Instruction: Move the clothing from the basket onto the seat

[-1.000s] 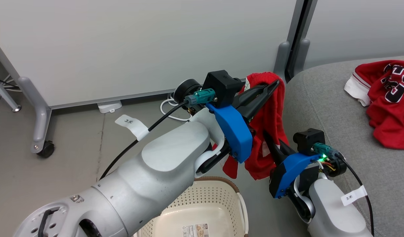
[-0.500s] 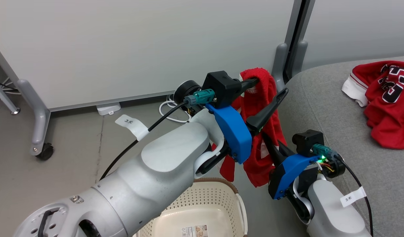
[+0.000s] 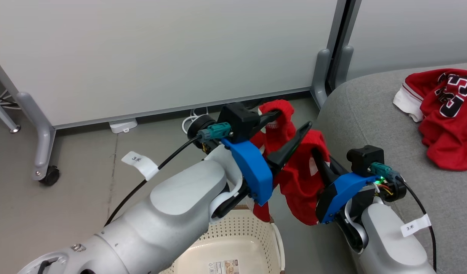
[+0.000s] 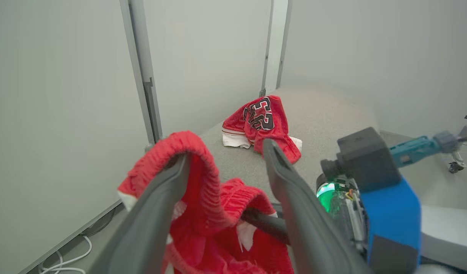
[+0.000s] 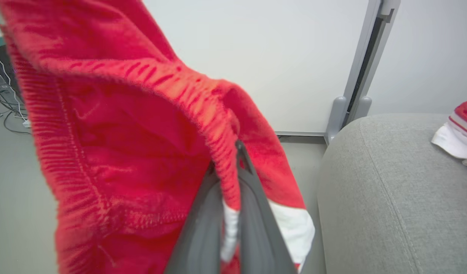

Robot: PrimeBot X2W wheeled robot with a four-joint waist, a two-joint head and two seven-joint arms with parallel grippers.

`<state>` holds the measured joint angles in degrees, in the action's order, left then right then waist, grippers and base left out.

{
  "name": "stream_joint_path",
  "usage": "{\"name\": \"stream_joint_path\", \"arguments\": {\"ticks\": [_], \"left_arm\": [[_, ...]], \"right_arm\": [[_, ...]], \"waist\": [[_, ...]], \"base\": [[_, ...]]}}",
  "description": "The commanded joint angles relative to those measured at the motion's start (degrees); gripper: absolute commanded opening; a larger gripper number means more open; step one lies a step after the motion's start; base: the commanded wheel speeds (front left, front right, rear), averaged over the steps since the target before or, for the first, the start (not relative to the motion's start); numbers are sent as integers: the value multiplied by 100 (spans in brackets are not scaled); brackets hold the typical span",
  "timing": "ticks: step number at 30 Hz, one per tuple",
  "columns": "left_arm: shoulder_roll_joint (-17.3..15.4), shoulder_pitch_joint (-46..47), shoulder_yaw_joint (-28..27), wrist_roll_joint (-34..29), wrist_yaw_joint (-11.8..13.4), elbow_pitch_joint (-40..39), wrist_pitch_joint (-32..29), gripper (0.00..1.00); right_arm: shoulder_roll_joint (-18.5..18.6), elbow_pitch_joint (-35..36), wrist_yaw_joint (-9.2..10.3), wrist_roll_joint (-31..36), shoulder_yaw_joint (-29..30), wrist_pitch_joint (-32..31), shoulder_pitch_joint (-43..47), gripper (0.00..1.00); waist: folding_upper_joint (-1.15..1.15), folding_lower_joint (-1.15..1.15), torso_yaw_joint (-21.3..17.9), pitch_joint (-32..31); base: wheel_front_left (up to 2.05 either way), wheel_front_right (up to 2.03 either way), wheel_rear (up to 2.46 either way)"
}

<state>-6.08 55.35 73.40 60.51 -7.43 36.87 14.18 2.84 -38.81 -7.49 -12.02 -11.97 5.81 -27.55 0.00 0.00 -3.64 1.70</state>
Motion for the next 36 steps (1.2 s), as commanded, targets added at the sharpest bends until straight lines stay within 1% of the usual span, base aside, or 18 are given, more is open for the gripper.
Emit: {"name": "stream_joint_path", "arguments": {"ticks": [1,4,7,11,14,19,23,26,28,32,36], "left_arm": [[-104,-129,-14,1,-4,-34,42,100],[-295,-375,-117,-43,9,-90,76,100],[-534,-695,-262,-102,85,-218,104,100],[-879,-1217,-699,-333,206,-673,104,100],[-1179,-1711,-1090,-597,342,-1093,105,100],[-1615,-2631,-1956,-1117,627,-1870,105,100],[-1819,-3312,-2762,-1532,841,-2446,103,100],[-1860,-3812,-3355,-1917,931,-2850,103,100],[-1834,-4115,-3752,-2165,907,-3058,103,100],[-1676,-4620,-4380,-2635,731,-3318,103,100],[-1427,-4977,-4831,-3019,515,-3320,103,100]], "right_arm": [[9,18,-1,43,58,54,-81,0],[8,35,-1,60,140,94,-116,0],[9,71,-1,95,201,111,-147,0],[10,118,-1,122,268,120,-154,0],[8,155,-1,146,300,122,-148,0],[8,224,-1,182,335,99,-113,0],[7,296,-1,168,326,78,-76,0],[6,365,-1,149,288,56,-46,0],[7,407,-1,136,270,53,-27,0],[9,471,-1,127,247,26,-4,0],[9,527,-1,121,218,14,-10,0]], "waist": [[0,0,-10,5],[0,0,-51,24],[0,0,-102,55],[0,0,-162,110],[0,0,-215,139],[0,0,-336,169],[0,0,-476,204],[0,0,-598,243],[0,0,-681,275],[0,0,-851,335],[0,0,-1027,391]], "base": [[0,0,0],[0,0,0],[0,0,0],[0,0,0],[0,0,0],[0,0,0],[0,0,0],[0,0,0],[0,0,0],[0,0,0],[0,0,0]]}}
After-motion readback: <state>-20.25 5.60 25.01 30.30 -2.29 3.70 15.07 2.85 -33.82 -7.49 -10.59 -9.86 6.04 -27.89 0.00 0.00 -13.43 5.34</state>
